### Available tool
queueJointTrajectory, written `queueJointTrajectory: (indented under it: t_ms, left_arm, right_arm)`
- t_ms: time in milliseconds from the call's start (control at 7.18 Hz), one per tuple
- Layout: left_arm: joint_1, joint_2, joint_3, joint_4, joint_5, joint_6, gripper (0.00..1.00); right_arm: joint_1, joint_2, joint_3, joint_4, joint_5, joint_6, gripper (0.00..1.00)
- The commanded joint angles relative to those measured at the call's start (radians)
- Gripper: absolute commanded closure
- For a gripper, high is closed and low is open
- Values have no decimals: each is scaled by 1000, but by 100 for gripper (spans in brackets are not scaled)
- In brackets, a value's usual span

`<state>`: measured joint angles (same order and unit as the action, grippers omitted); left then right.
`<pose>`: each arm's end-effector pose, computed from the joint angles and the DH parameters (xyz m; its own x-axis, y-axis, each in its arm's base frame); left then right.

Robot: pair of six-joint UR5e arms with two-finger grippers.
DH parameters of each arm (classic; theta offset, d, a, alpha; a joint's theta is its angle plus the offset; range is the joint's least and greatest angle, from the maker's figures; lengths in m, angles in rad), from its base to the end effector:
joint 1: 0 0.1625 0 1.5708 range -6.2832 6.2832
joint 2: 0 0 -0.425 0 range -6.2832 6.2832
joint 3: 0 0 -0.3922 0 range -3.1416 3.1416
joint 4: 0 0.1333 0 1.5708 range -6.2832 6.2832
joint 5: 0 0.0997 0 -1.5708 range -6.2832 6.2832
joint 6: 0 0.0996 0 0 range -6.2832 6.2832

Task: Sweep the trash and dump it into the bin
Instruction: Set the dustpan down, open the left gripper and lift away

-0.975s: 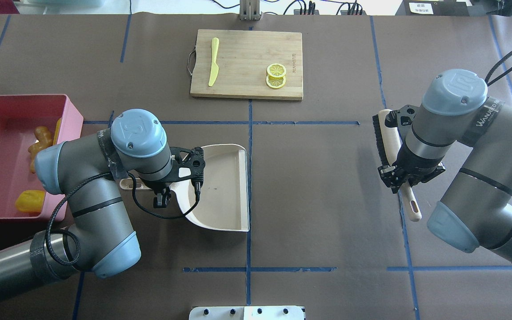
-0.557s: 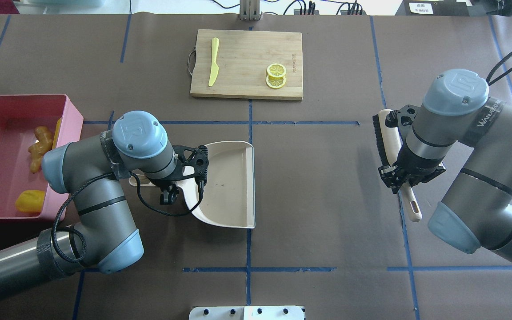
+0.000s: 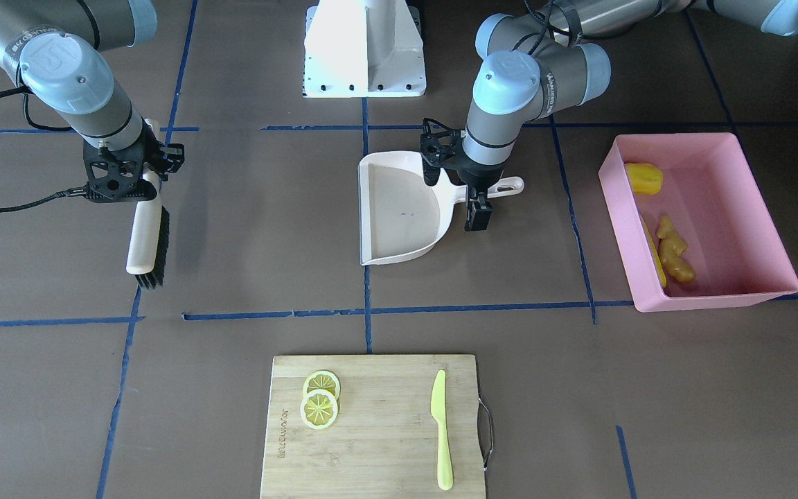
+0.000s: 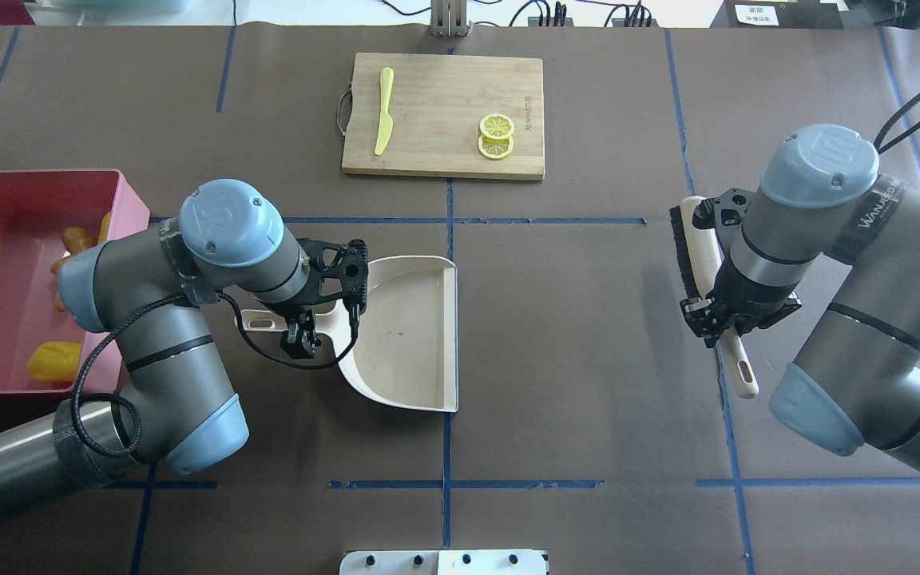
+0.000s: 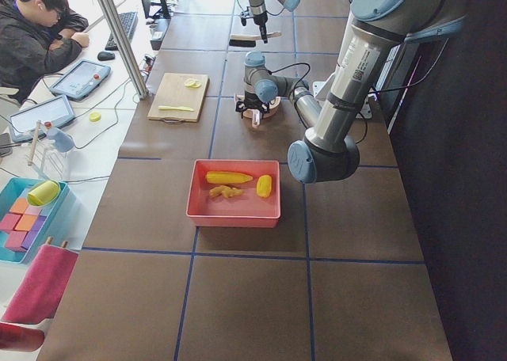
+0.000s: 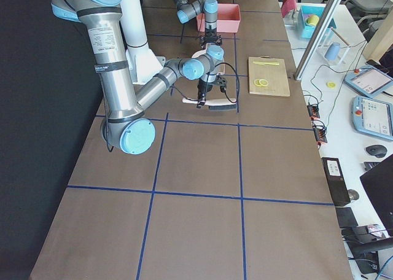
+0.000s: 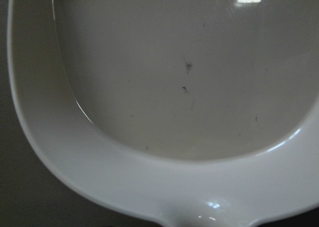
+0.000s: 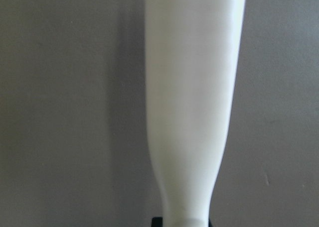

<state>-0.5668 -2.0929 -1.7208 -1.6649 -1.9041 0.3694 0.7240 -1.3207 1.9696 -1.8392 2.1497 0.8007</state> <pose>0.4993 -0.4372 0.2854 0.0752 0.9967 0.0305 -0.6810 0.0290 0.7317 -0.3532 -0.4175 0.3776 0.7794 -0.0888 0.6202 0.1955 0.9749 -0.1061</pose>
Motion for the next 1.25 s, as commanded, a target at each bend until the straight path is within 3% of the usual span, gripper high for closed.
queueJointTrajectory:
  t_ms: [0,139,418,835,1114]
  left_arm:
    - [-30,28,-128,128,-7,5,1]
    - [-36,33,-228,233,-6,3,1]
    - [-85,112,-325,283,-4,-21,0]
    - [-208,183,-319,284,-21,-337,0]
    - [-309,311,-326,274,-49,-524,0]
  right_arm:
    - [0,0,0,0,-2,0,98]
    - [0,-2,-2,2,-2,-2,98]
    - [-2,-2,-3,2,-4,-2,98]
    - [-2,-3,-5,2,-4,-3,98]
    - [-3,1,-5,2,-4,-2,98]
